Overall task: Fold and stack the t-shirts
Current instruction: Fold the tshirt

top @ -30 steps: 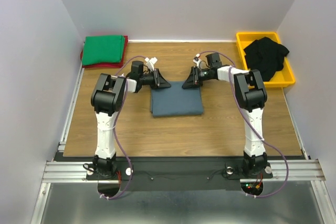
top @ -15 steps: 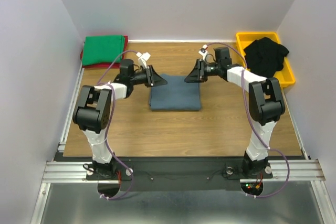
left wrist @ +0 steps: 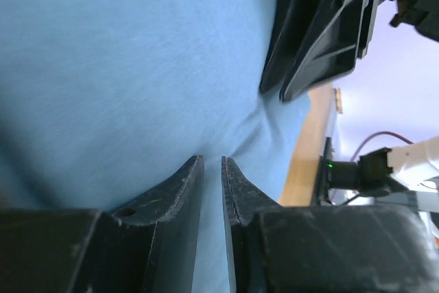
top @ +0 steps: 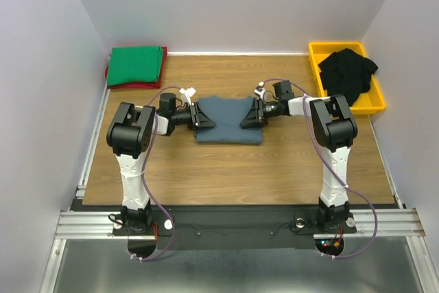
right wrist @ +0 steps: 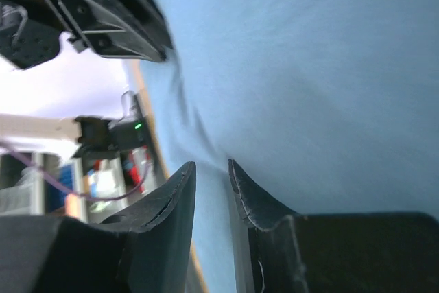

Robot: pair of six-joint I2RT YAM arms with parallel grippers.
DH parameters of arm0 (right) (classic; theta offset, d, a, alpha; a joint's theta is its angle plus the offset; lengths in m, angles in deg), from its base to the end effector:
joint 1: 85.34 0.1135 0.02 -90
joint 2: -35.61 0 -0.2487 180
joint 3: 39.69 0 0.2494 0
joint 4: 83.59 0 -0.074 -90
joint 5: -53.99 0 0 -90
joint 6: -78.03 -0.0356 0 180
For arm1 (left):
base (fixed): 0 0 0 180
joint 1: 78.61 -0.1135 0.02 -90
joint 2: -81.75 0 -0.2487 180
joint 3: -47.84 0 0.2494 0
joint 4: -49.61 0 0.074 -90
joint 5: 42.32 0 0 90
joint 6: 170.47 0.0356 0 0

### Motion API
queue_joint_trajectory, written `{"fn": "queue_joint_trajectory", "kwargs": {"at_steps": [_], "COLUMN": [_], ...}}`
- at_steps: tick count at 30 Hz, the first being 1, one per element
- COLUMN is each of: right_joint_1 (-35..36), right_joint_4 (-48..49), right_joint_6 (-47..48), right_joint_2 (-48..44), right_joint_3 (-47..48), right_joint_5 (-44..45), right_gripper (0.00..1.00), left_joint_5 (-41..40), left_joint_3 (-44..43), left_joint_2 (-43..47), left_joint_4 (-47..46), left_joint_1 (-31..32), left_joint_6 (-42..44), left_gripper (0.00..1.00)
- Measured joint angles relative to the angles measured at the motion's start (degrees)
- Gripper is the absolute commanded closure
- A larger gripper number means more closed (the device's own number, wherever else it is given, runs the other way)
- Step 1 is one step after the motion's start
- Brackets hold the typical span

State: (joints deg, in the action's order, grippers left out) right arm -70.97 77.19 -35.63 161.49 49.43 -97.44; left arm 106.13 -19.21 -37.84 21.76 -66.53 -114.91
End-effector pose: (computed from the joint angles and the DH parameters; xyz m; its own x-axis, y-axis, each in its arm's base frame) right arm 0.3957 0.1337 0.0903 -0.9741 -0.0514 -0.2203 -0.2225 0.3952 0.8913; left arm 0.3639 -0.1089 0.0931 -0.8270 -0.1256 -0.5480 0.4837 0.3378 -0.8074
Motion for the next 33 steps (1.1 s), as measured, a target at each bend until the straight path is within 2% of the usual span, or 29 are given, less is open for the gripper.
{"fn": "queue_joint_trajectory", "kwargs": {"at_steps": [5, 8, 11, 13, 18, 24, 30, 33], "right_joint_1": [-1.62, -1.62, -0.59, 0.92, 4.07, 2.73, 0.00, -1.20], "right_joint_4": [-3.87, -4.96, -5.35, -4.94, -4.63, -4.96, -5.84, -9.07], "right_joint_6": [2.78, 2.95, 2.95, 3.15, 4.31, 5.81, 7.61, 10.21], "right_joint_2": [-3.06, -9.09, -15.87, -17.99, -14.23, -4.81, -4.87, -6.71], "right_joint_3": [0.68, -2.12, -4.20, -4.74, -5.38, -8.02, -8.57, -8.61], "right_joint_5": [1.64, 1.88, 1.29, 0.76, 0.28, -1.16, -1.79, 0.26], "right_gripper": [0.66, 0.66, 0.66, 0.65, 0.67, 0.67, 0.68, 0.66], "left_joint_5": [-0.17, -0.31, 0.13, 0.46, 0.79, 2.40, 4.94, 3.61], "left_joint_3": [1.31, 4.98, 7.06, 7.50, 8.87, 8.81, 8.61, 8.63], "left_joint_2": [3.45, 10.43, 17.70, 19.52, 15.54, 5.27, 5.38, 8.74], "left_joint_4": [3.72, 6.03, 6.08, 4.66, 1.81, 2.34, 5.14, 10.75], "left_joint_1": [-2.21, -2.43, 0.20, 2.38, 5.81, 3.30, -1.46, -2.01], "left_joint_6": [4.04, 5.53, 6.12, 5.84, 4.96, 4.74, 7.67, 12.66], "left_gripper": [0.69, 0.69, 0.69, 0.69, 0.70, 0.70, 0.69, 0.64]}}
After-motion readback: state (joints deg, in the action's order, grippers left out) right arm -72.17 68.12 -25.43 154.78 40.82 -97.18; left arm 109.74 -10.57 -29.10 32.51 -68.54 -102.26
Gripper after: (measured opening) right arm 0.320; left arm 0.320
